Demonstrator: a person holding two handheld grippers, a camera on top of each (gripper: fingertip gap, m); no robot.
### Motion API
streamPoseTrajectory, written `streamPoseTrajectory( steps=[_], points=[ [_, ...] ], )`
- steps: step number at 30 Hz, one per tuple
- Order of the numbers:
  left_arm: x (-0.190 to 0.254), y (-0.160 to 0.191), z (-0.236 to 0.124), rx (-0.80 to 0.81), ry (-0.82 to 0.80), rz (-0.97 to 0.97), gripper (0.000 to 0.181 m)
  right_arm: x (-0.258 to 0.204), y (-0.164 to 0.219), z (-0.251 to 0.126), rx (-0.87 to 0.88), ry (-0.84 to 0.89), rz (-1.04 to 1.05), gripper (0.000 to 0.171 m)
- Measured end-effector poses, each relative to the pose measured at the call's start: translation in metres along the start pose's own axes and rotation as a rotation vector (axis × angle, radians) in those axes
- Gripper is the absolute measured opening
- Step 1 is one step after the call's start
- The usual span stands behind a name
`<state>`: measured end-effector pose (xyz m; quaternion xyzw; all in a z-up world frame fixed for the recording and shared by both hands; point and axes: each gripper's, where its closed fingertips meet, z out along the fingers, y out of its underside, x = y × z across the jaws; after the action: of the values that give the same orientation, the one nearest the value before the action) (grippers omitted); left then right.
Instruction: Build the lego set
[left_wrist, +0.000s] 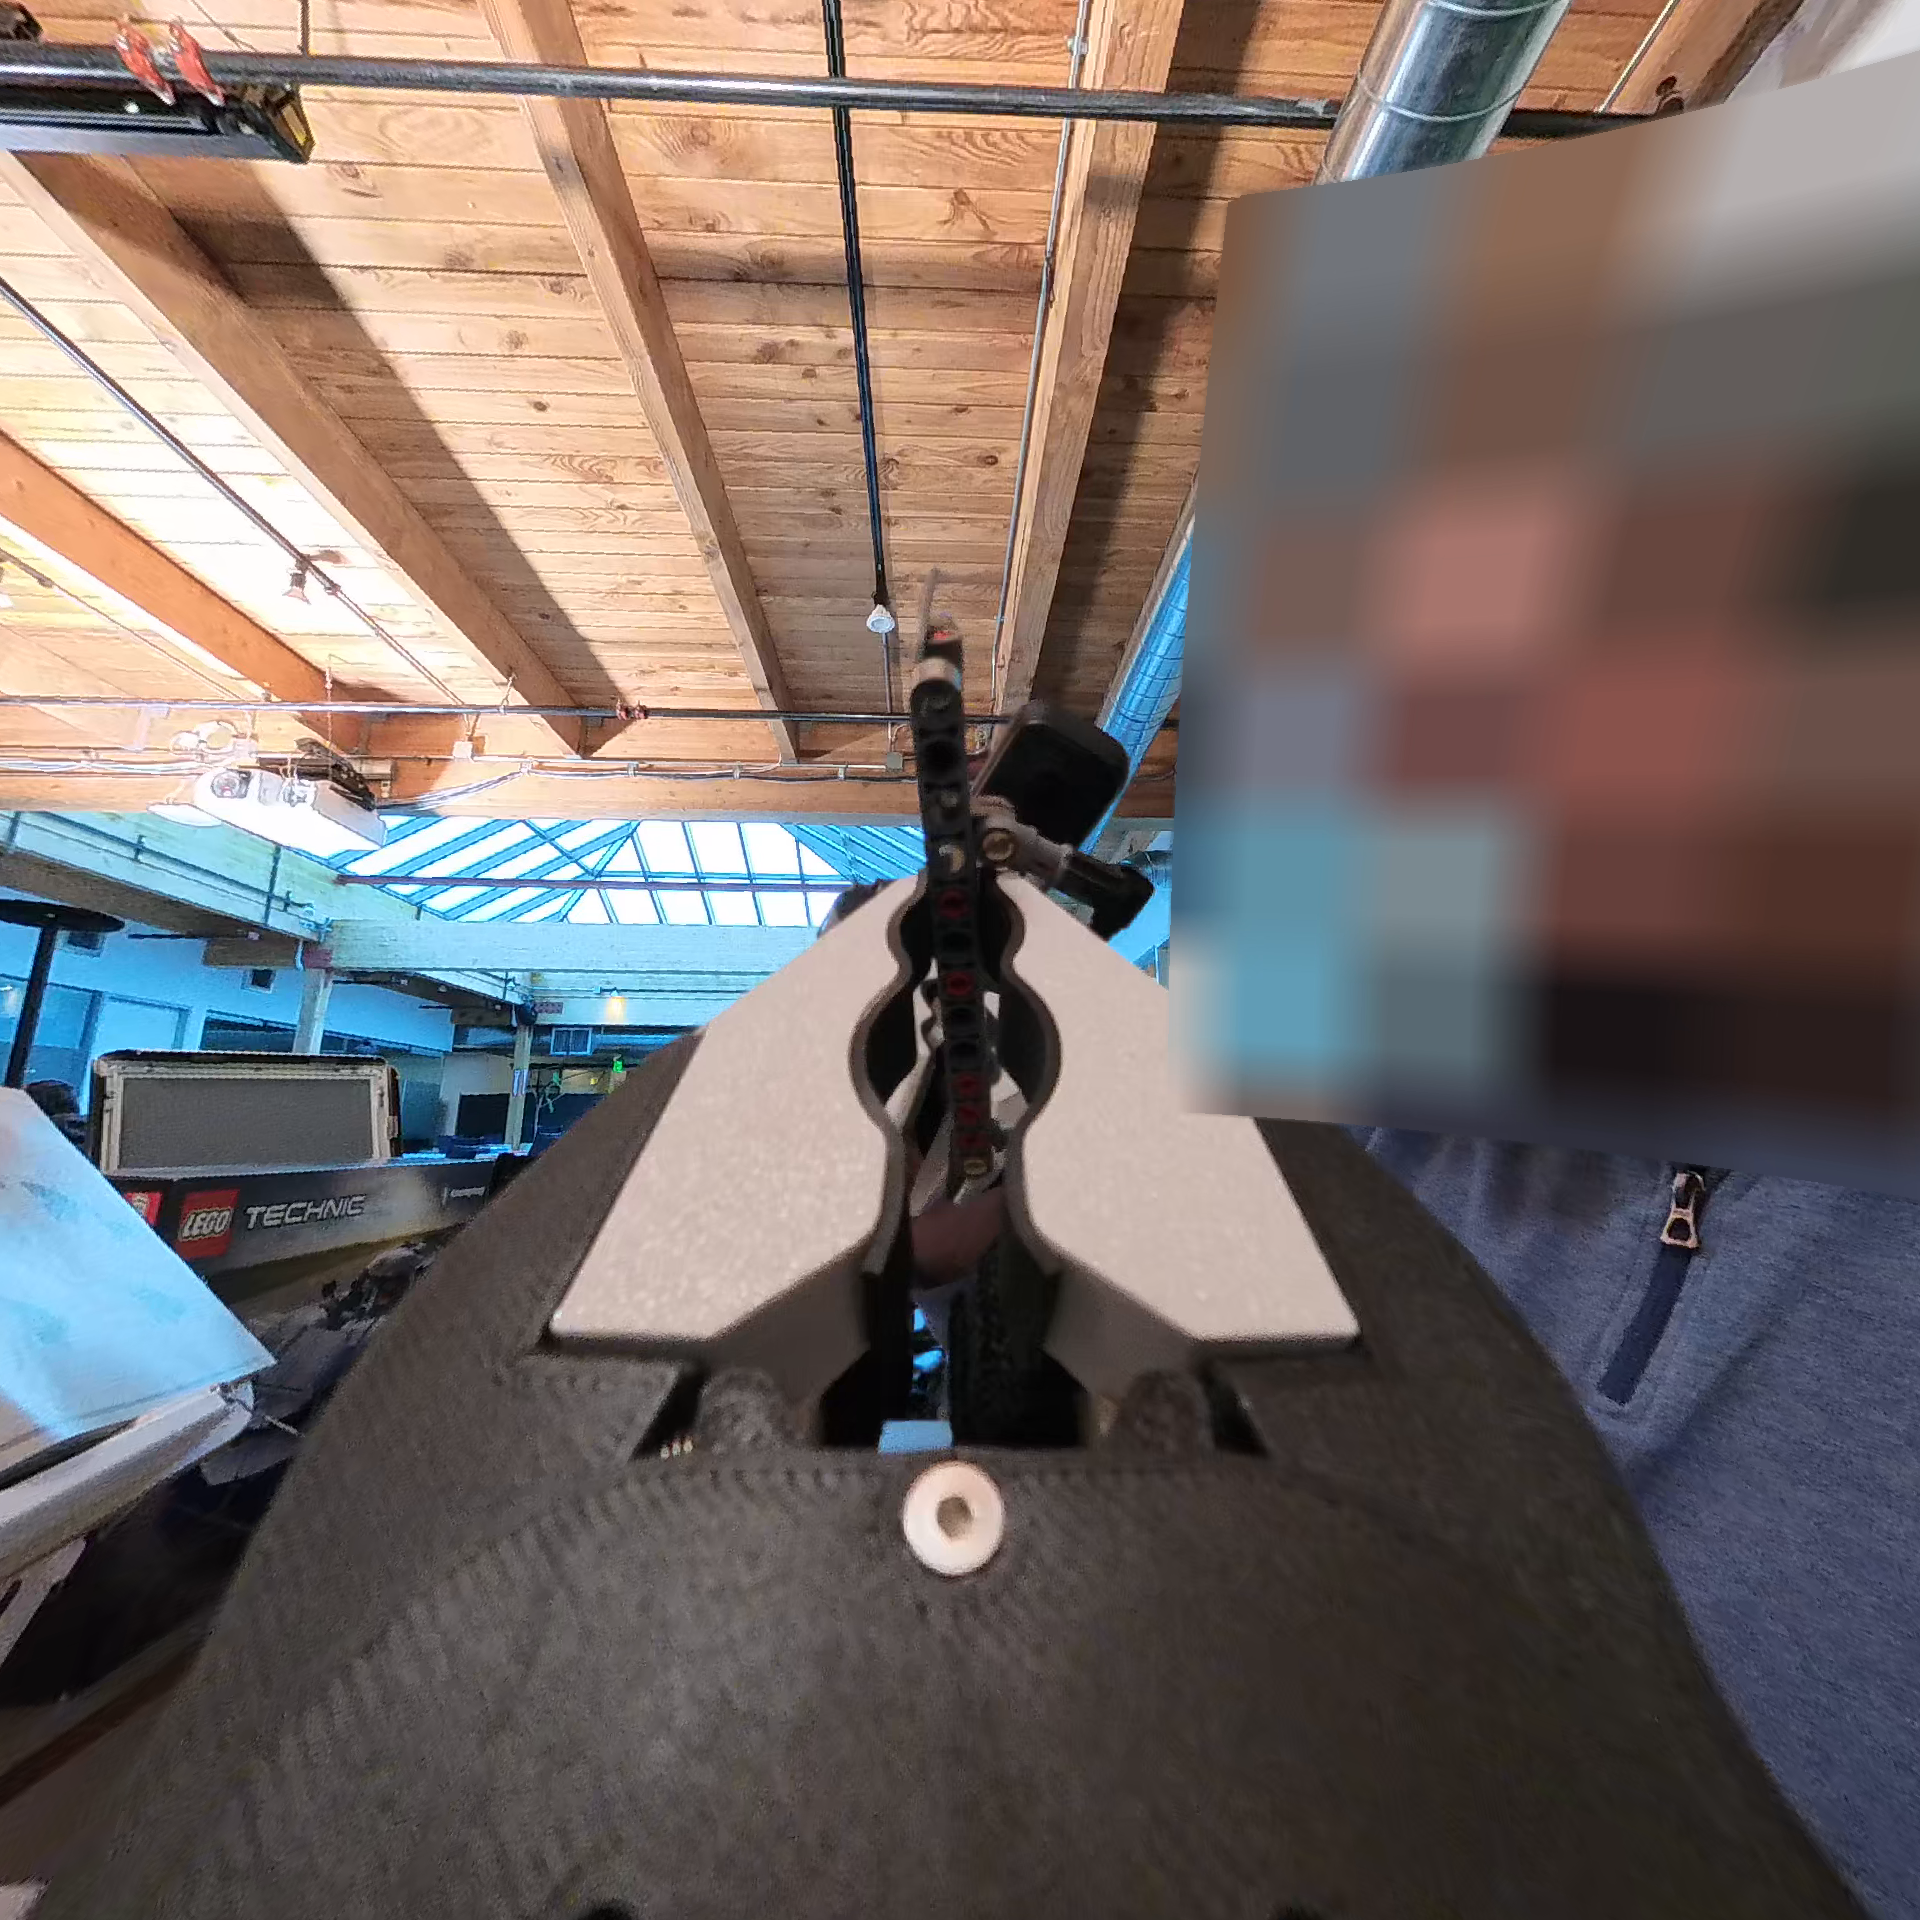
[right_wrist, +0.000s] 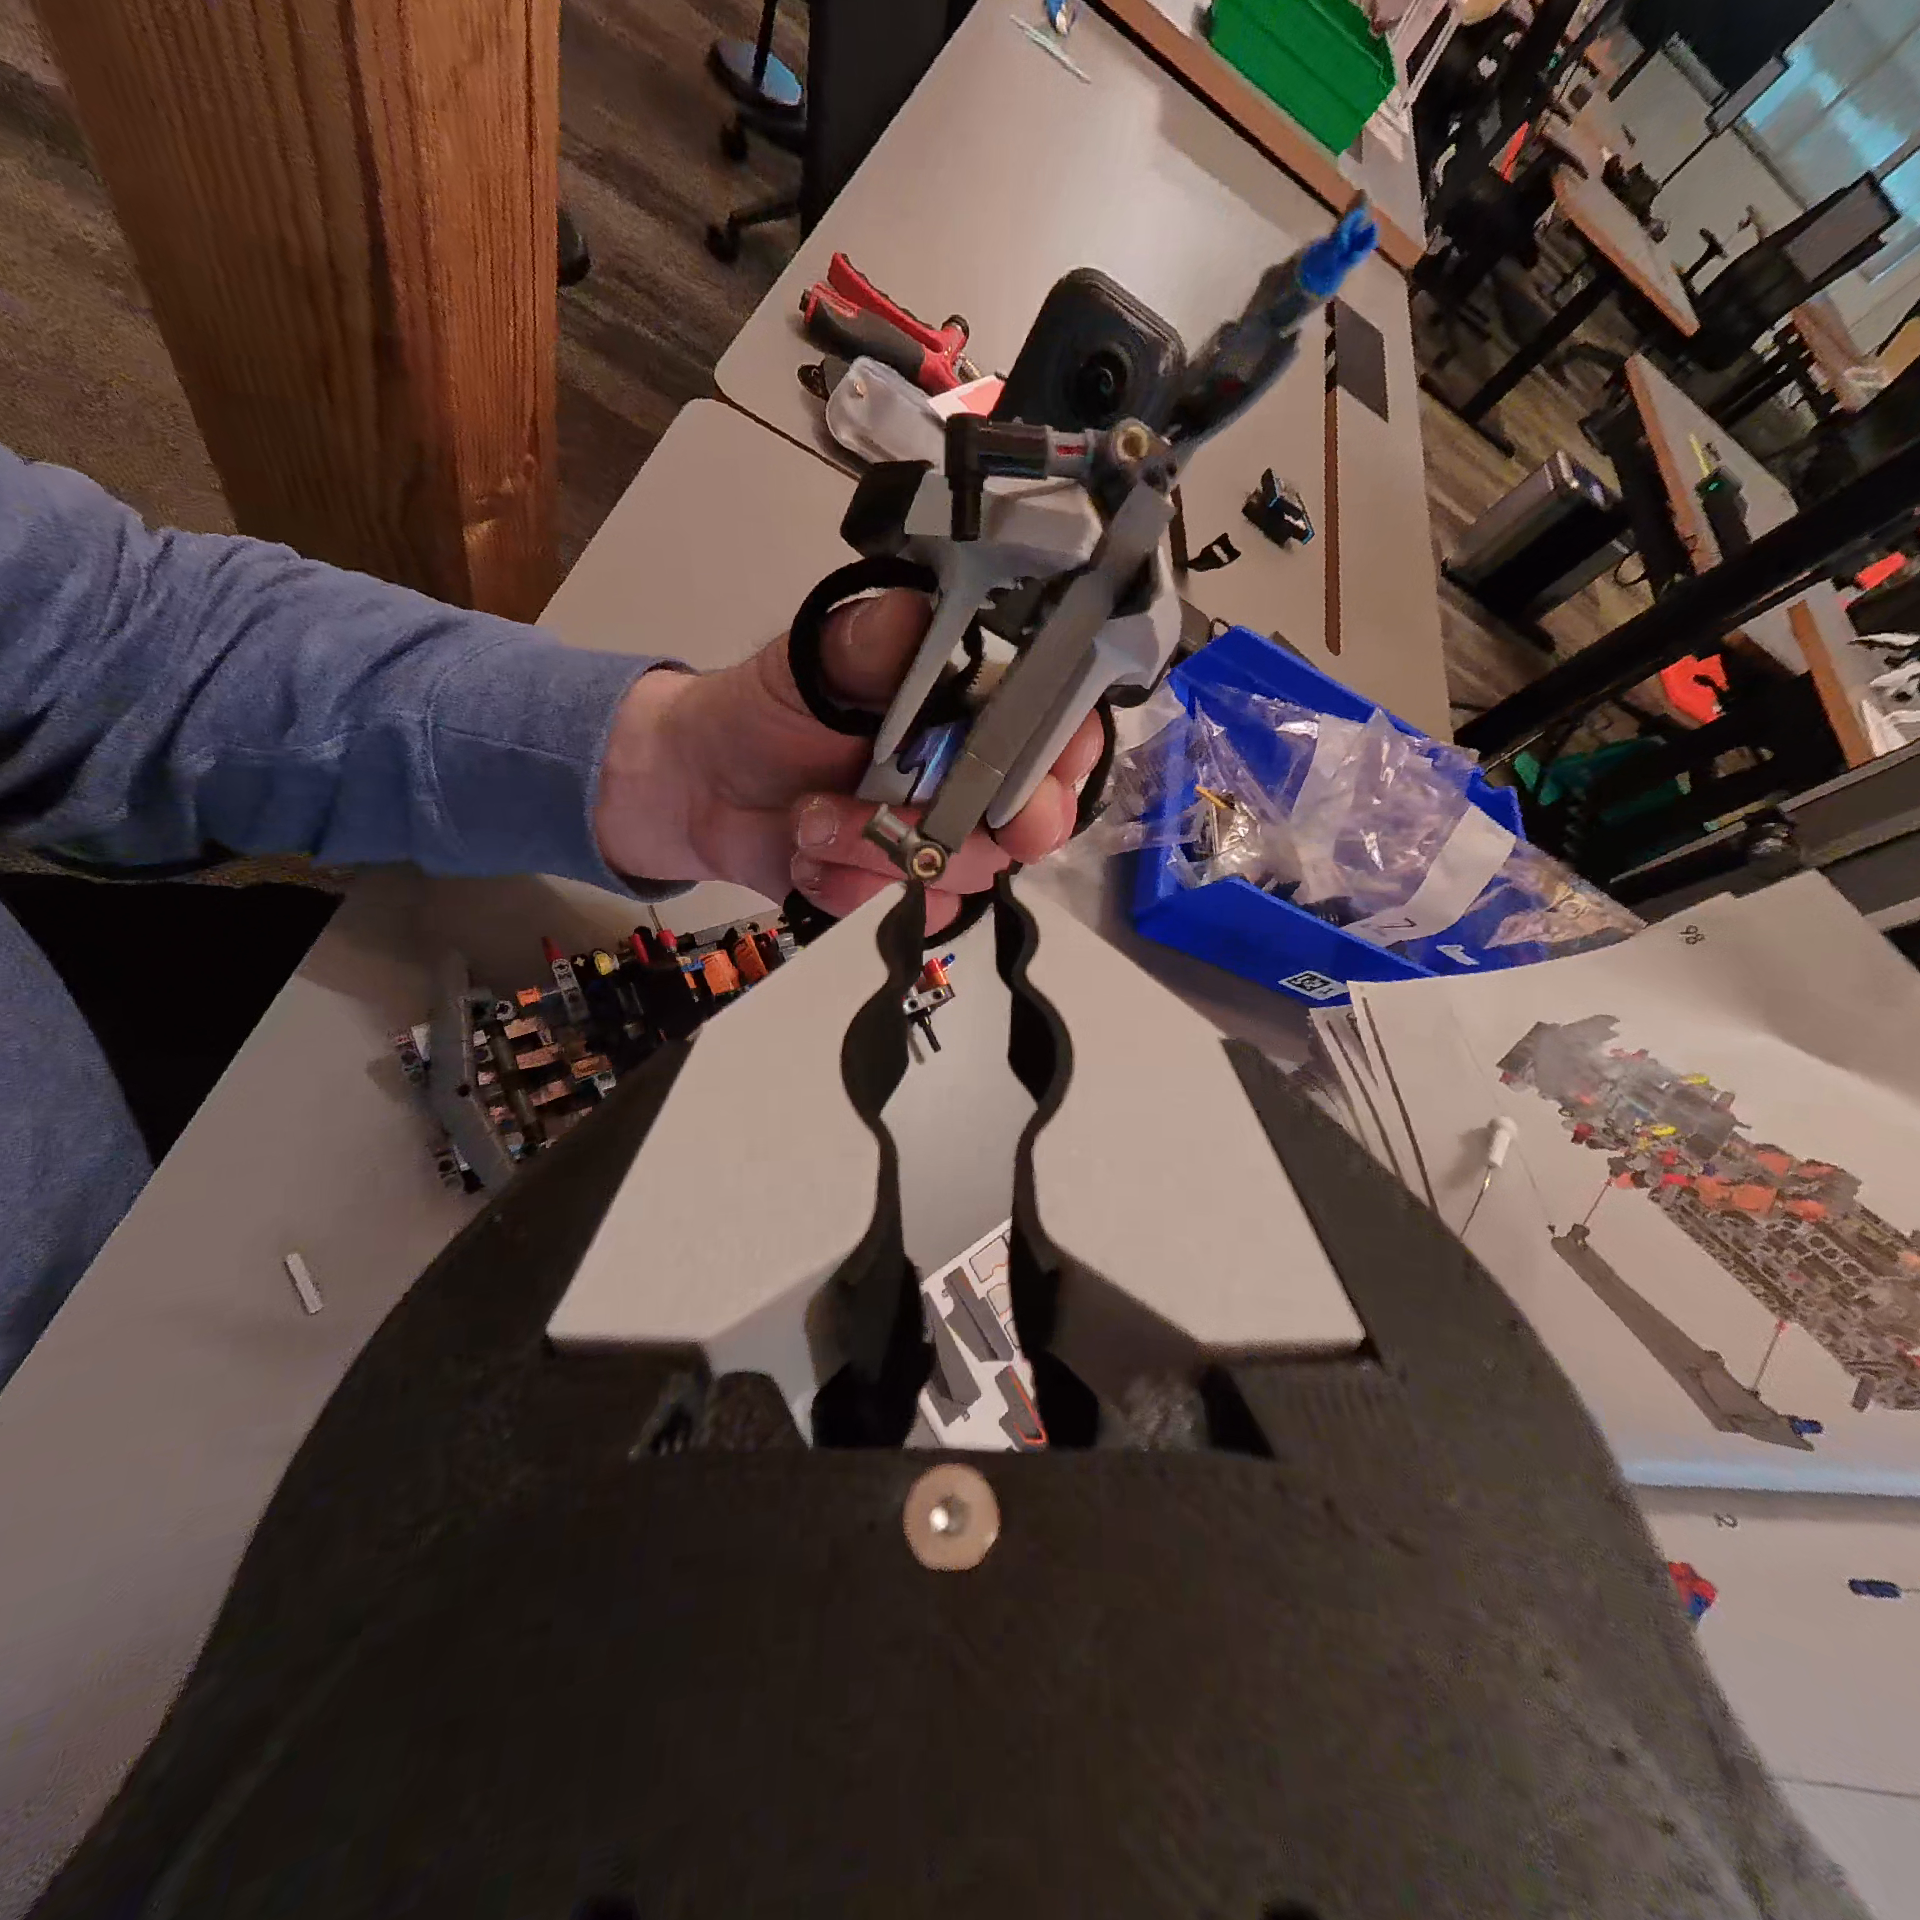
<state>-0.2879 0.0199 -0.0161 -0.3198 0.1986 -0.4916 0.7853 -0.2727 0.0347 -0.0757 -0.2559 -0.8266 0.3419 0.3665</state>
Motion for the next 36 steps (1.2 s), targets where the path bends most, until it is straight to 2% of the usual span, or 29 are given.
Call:
streamPoseTrajectory(
  steps=[1,5,13,27,36],
  points=[
    [-0.001,0.001,-0.001,-0.005,-0.009,0.0,0.006,-0.002,0.001,0.001,-0.007,0.004,-0.006,0.011],
    [-0.004,0.015,-0.005,-0.04,-0.031,-0.025,0.006,-0.011,0.011,0.005,-0.019,0.008,-0.013,0.012],
    [-0.008,0.04,-0.012,-0.097,-0.042,-0.086,0.006,-0.025,0.033,0.011,0.035,-0.066,0.132,0.009],
    [-0.015,0.059,-0.021,-0.134,-0.061,-0.133,0.006,-0.031,0.052,0.014,0.114,-0.081,0.262,0.007],
    [-0.015,0.059,-0.028,-0.128,-0.078,-0.13,0.005,-0.032,0.052,0.022,0.143,-0.086,0.311,0.007]
  ],
)
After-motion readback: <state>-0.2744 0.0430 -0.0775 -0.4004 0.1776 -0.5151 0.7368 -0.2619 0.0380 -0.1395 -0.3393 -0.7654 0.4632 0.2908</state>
